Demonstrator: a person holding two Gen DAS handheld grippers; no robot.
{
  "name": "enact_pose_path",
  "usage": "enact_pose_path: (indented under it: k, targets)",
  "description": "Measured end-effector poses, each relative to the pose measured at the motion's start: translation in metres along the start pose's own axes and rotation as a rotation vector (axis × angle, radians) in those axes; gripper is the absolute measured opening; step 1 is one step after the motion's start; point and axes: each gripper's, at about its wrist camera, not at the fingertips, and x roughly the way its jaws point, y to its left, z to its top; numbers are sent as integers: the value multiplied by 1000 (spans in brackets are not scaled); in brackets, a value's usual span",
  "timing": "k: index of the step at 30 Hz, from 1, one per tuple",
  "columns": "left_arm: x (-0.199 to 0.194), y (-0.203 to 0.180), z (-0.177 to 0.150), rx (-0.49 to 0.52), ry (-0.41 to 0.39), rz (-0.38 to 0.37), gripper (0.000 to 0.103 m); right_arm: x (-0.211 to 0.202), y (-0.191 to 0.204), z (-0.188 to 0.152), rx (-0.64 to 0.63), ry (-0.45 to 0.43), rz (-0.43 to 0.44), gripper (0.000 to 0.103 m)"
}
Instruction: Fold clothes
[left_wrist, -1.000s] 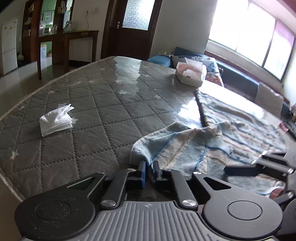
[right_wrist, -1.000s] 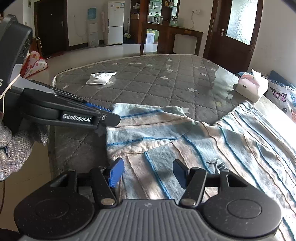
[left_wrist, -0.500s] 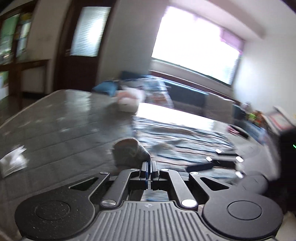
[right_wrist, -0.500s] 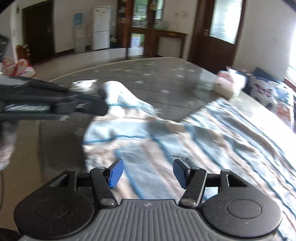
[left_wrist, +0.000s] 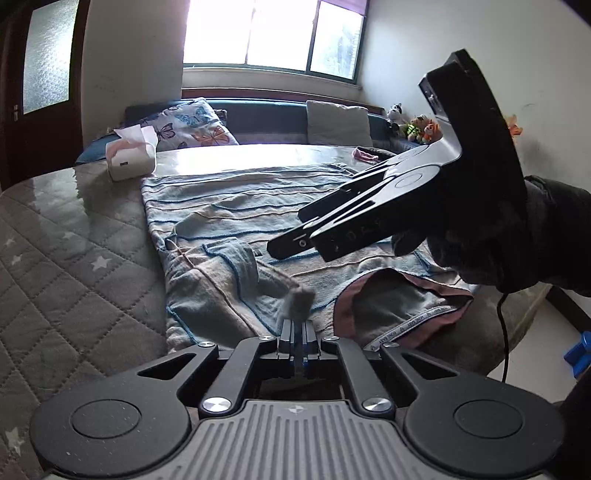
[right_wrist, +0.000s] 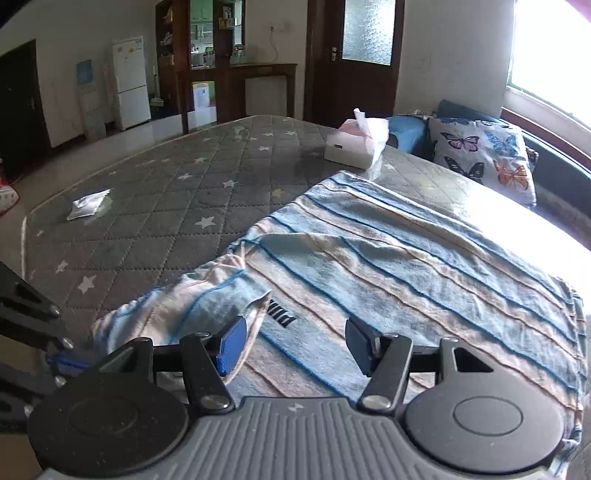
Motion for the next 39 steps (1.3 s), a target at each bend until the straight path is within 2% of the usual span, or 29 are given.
enact_pose_path:
  k: [4,9,11,16,19,22,27,32,34,39]
  targets:
    - [-14,9,9,4,-47,12,5,1,7,-1,-6,14,39,58]
    - [-13,40,9,-103,-52,116,5,0,19,-5,-7,48,108,49]
    - [-8,49,6,-138,-38,142,5,-1,23,-6,-8,62,136,42]
    - [3,51,-3,-128,4,160,5,-2,35,-10,-9,95,206,24]
    - [6,48,-6,-109,14,168,5,2,43,-17,-26,130,209,13]
    - [5,46,-4,-84,15,173,5,-2,46,-22,-11,124,206,4]
    - [6,45,-3,-62,29,171,5,-23,47,-22,-17,55,180,3]
    - [5,43,10,-46,-1,178,7,-18,47,-27,-37,113,165,6]
    - [10,43,16,-41,-5,176,7,-23,43,-22,-36,92,164,10]
    - [30,41,18,-27,26,164,7,-22,29,-1,-20,23,129,10]
